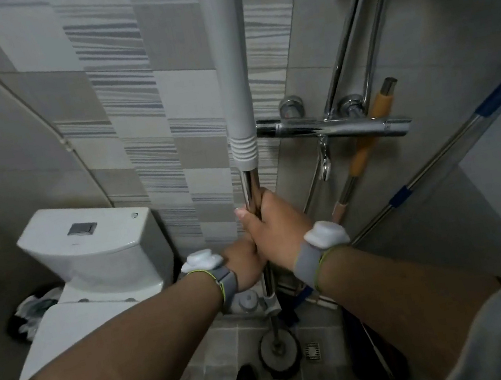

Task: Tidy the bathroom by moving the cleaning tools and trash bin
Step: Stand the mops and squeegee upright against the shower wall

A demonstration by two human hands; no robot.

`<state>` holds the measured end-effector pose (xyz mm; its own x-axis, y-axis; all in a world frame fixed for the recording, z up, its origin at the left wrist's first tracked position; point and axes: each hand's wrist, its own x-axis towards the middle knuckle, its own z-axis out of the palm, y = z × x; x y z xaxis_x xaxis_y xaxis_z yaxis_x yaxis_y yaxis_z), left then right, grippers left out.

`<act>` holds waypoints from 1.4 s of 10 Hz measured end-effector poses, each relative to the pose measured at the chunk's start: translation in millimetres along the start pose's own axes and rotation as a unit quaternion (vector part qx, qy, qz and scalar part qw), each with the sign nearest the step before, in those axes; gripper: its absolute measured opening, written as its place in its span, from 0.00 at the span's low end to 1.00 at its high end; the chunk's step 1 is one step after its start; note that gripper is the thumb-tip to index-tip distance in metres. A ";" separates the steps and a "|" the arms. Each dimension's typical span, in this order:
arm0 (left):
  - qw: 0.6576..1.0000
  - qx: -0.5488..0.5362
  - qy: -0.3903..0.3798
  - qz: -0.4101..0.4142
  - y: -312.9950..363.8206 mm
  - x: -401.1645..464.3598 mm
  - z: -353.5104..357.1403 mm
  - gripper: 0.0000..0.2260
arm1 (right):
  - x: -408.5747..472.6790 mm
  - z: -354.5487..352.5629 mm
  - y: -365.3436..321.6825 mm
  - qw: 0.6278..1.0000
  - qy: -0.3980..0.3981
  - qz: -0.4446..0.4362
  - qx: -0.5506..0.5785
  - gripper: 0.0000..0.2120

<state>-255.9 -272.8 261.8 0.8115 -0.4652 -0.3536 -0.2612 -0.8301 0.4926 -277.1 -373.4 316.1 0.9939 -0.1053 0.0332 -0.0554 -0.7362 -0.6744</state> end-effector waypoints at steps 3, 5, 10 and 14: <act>1.000 -0.006 0.009 0.007 -5.8 -52.4 -33.7 0.19 | -20.8 -6.6 -40.7 1.000 -0.003 -0.025 0.008 0.13; 0.998 -0.015 0.045 0.037 -27.3 -62.2 -75.1 0.11 | -6.3 -2.8 -84.6 0.999 0.025 -0.011 0.023 0.12; 0.998 -0.013 -0.062 0.009 -189.5 -82.5 -46.8 0.16 | -20.8 172.1 -112.5 0.995 -0.040 0.085 0.014 0.11; 0.996 -0.085 -0.027 -0.009 -215.8 -71.6 -32.4 0.16 | -10.4 187.6 -115.7 0.995 -0.058 0.074 -0.034 0.09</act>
<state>-240.7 -50.4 206.6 0.7849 -0.4701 -0.4038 -0.1501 -0.7764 0.6121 -263.1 -161.7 255.5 0.9783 -0.1420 -0.1509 -0.2054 -0.7620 -0.6142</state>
